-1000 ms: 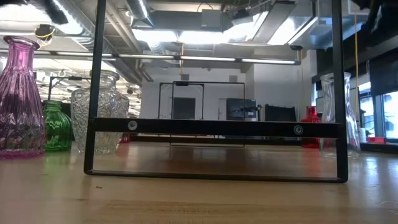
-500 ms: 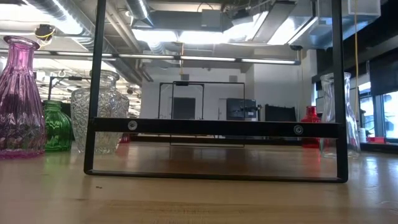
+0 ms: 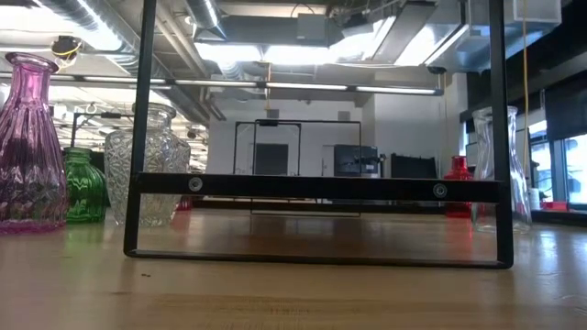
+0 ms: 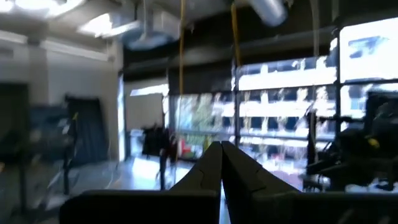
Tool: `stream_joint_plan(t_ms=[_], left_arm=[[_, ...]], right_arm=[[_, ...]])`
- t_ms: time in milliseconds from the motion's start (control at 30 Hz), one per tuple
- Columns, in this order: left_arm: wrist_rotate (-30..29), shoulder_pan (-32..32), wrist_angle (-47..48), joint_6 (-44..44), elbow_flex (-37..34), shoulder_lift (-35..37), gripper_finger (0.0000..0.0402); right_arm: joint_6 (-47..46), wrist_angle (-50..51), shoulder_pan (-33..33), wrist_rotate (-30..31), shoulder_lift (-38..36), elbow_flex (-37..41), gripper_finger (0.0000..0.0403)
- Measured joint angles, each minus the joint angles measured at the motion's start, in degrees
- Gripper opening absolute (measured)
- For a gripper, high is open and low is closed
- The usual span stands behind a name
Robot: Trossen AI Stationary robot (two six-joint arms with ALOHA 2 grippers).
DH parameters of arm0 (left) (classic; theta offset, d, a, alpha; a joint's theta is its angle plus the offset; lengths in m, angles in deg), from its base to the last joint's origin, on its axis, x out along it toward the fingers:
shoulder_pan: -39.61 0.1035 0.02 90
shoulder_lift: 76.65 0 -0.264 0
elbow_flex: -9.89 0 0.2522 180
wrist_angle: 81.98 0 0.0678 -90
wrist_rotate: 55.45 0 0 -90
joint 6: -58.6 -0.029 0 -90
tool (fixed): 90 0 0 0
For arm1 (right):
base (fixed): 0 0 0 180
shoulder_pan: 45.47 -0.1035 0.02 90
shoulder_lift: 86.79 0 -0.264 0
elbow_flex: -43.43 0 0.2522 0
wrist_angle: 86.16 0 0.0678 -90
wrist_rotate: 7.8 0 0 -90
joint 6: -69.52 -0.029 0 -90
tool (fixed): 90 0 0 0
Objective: Sort vases onto shelf
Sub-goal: Put the top right transparent vase on the shelf
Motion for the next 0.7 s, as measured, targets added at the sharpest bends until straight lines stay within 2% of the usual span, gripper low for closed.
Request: stream_joint_plan(t_ms=[67, 133, 233, 400, 533, 600, 700], left_arm=[[-3.7, 0.0, 3.4, 3.7, 0.0, 0.1, 0.0], [-5.4, 0.0, 6.4, 7.0, 0.1, 0.8, 0.0], [-5.2, 0.0, 14.3, 13.1, 2.0, 1.1, 0.0], [-1.5, 1.1, 36.6, 27.6, 8.4, -1.7, 0.0], [7.5, 5.4, 52.0, 40.9, 12.4, -5.3, 0.0], [15.3, 8.7, 57.5, 45.7, 13.3, -7.0, 0.0], [29.8, 14.3, 63.0, 47.4, 12.9, -10.0, 0.0]], right_arm=[[-12.3, 14.3, 2.0, -6.0, 0.4, -2.8, 0.0193], [-19.4, 25.7, 5.0, -12.1, 1.5, -6.2, 0.019], [-20.8, 35.2, 10.7, -22.6, 3.4, -11.6, 0.0189], [-17.9, 44.5, 19.0, -39.8, 7.5, -18.1, 0.0189], [-18.0, 53.0, 23.3, -49.8, 10.2, -18.7, 0.0189], [-18.0, 56.7, 24.9, -54.4, 11.2, -18.0, 0.0189], [-17.6, 59.2, 26.1, -58.6, 13.1, -16.6, 0.0189]])
